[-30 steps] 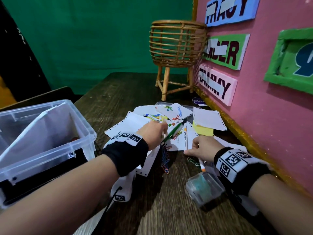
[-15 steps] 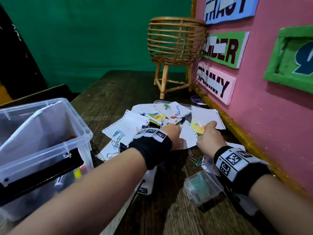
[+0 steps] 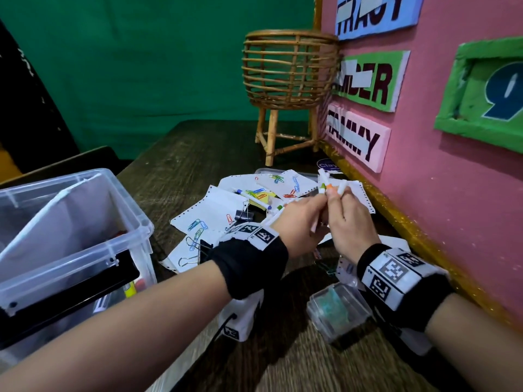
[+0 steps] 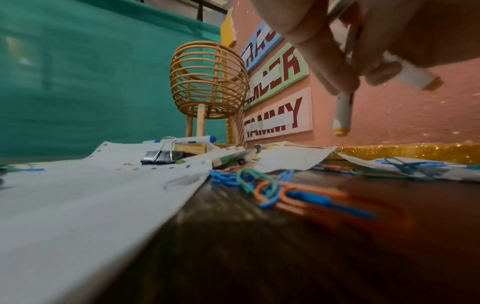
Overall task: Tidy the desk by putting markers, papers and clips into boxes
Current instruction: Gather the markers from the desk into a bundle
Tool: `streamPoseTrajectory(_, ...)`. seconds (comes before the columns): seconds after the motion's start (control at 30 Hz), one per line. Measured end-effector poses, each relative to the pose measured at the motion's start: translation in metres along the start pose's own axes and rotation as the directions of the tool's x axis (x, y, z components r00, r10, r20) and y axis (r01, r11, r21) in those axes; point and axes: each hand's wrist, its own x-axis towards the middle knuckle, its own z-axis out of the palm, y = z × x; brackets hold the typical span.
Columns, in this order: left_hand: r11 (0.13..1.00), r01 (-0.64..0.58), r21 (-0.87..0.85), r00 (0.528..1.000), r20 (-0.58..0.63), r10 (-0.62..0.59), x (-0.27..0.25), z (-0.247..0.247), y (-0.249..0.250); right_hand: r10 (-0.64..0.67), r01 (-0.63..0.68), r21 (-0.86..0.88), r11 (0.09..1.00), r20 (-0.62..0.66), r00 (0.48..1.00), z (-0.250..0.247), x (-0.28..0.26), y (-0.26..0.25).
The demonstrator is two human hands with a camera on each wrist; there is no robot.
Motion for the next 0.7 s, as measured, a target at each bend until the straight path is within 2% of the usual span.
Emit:
streamPoseTrajectory(0.07,0.999,-0.045,-0.031,0.999,0.002,0.045,-0.003,-0.002,-0.001,-0.063,0.064,0.021,0.998,-0.039,0.997,-0.003,0.000,0.000)
streamPoseTrajectory(0.17,0.994,-0.094,-0.050,0.990,0.101,0.098,-0.010,-0.001,0.001,-0.086,0.088,0.025,0.996,-0.077,0.993,-0.011,0.002,0.004)
streamPoseTrajectory(0.27,0.995,-0.092,-0.043,0.974,0.204,0.098,-0.013,0.001,0.004,-0.143,0.147,0.057,0.987,-0.069,0.987,-0.023,0.002,0.008)
streamPoseTrajectory(0.33,0.996,-0.081,-0.027,0.971,0.225,0.085,-0.011,0.003,0.003,-0.152,0.156,0.081,0.984,-0.053,0.987,-0.028,0.002,0.012)
streamPoseTrajectory(0.47,0.995,-0.096,0.013,0.955,0.282,0.089,-0.006,0.004,-0.001,-0.103,0.104,0.226,0.969,-0.017,0.995,-0.025,0.002,0.020)
streamPoseTrajectory(0.53,0.996,-0.078,0.031,0.940,0.334,0.063,-0.005,0.003,-0.003,-0.020,0.028,0.351,0.936,-0.025,0.999,-0.021,0.003,0.019)
streamPoseTrajectory(0.63,0.995,-0.083,-0.052,0.928,0.359,0.096,-0.005,0.001,-0.005,0.139,-0.118,0.434,0.893,-0.018,0.990,-0.015,0.006,0.016)
streamPoseTrajectory(0.7,0.992,0.040,-0.123,0.898,0.440,0.018,-0.006,-0.004,-0.004,0.201,-0.162,0.419,0.893,-0.051,0.978,-0.011,0.008,0.017)
